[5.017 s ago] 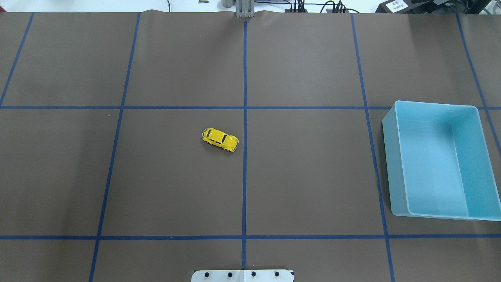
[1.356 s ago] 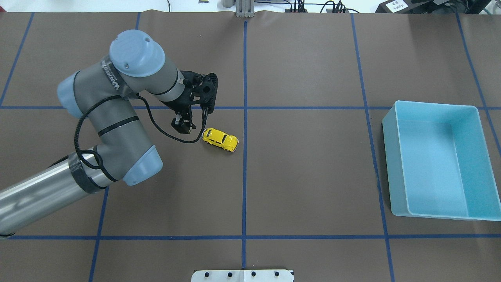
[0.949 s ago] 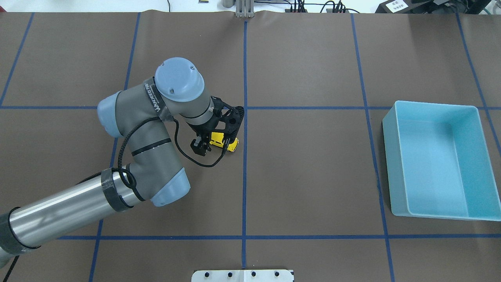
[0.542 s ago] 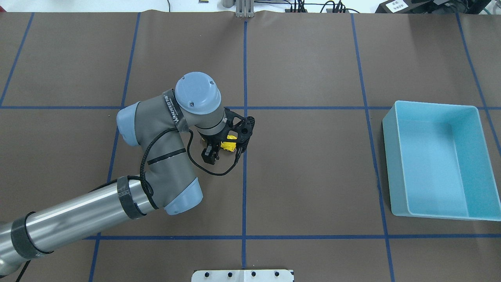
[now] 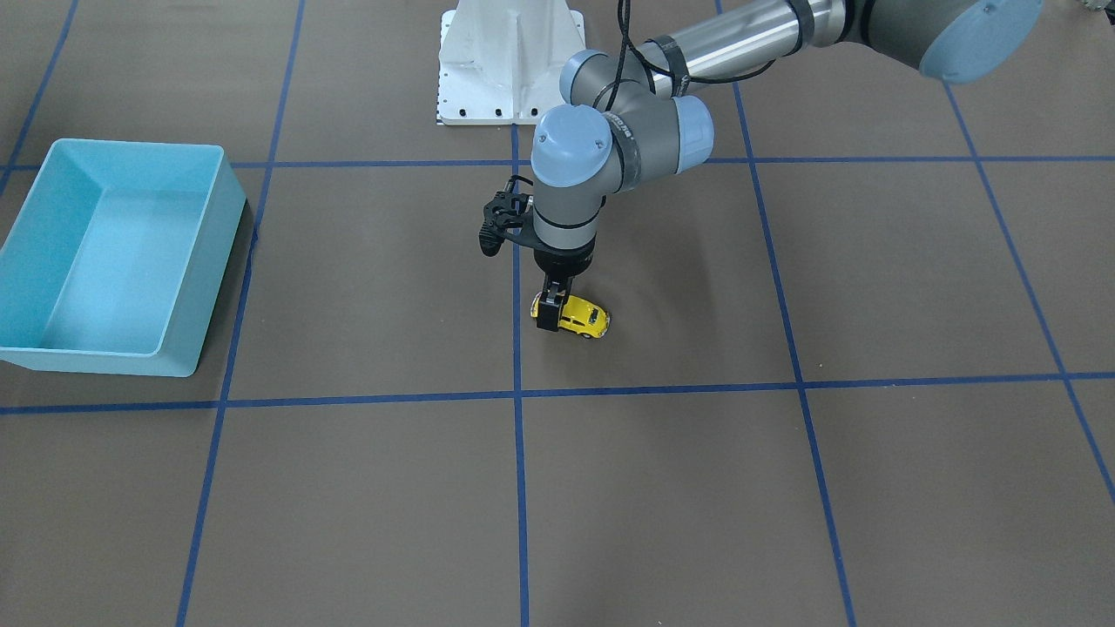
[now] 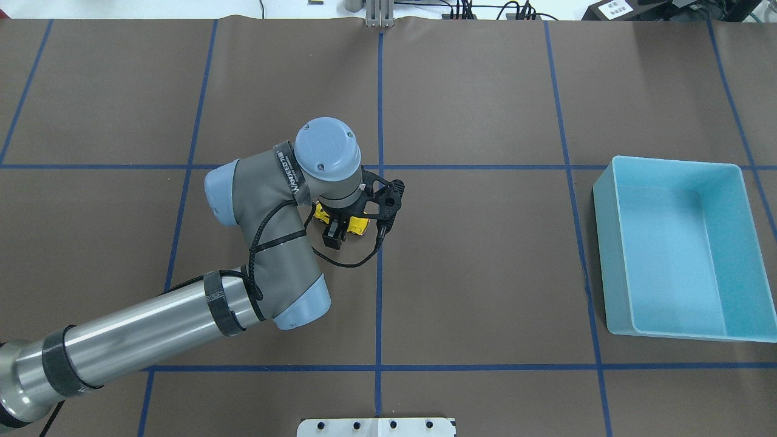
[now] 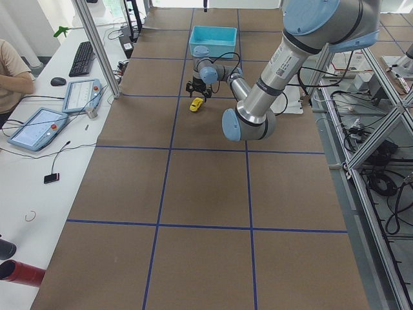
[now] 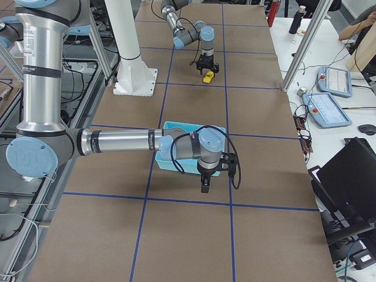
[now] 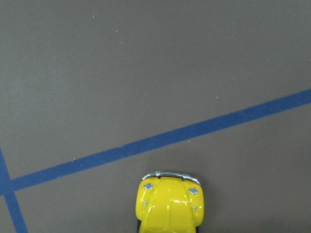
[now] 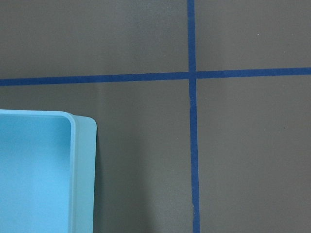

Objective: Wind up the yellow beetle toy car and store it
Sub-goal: 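Lower the left gripper and close it on the yellow car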

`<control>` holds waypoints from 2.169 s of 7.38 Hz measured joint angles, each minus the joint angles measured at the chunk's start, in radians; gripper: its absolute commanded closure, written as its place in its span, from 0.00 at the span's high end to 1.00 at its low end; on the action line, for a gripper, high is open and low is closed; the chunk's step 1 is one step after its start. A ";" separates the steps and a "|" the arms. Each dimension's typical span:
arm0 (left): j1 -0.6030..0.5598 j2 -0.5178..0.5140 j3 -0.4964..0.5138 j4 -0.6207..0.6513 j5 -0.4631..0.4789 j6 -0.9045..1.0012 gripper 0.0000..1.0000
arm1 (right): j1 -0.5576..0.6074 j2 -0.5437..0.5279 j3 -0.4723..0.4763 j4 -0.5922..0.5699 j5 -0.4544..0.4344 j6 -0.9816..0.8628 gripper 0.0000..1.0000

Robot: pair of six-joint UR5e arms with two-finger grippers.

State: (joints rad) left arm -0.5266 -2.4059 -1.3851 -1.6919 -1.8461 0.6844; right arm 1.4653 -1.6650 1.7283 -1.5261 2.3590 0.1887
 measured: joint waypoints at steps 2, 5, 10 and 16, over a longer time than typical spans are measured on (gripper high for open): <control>0.002 -0.011 0.028 -0.016 0.001 0.002 0.95 | 0.007 -0.001 0.001 0.000 0.000 0.000 0.99; 0.002 -0.019 0.044 -0.024 0.001 0.009 0.84 | 0.010 -0.001 0.003 0.000 0.000 0.000 0.99; 0.004 -0.025 0.059 -0.045 -0.012 0.061 0.44 | 0.014 -0.001 0.003 -0.001 0.000 0.000 0.99; -0.036 -0.010 -0.025 0.005 -0.021 -0.024 0.13 | 0.014 -0.001 0.006 0.000 0.000 0.000 0.99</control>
State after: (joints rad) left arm -0.5631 -2.4155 -1.4099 -1.6869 -1.8667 0.6606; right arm 1.4793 -1.6659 1.7345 -1.5263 2.3592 0.1887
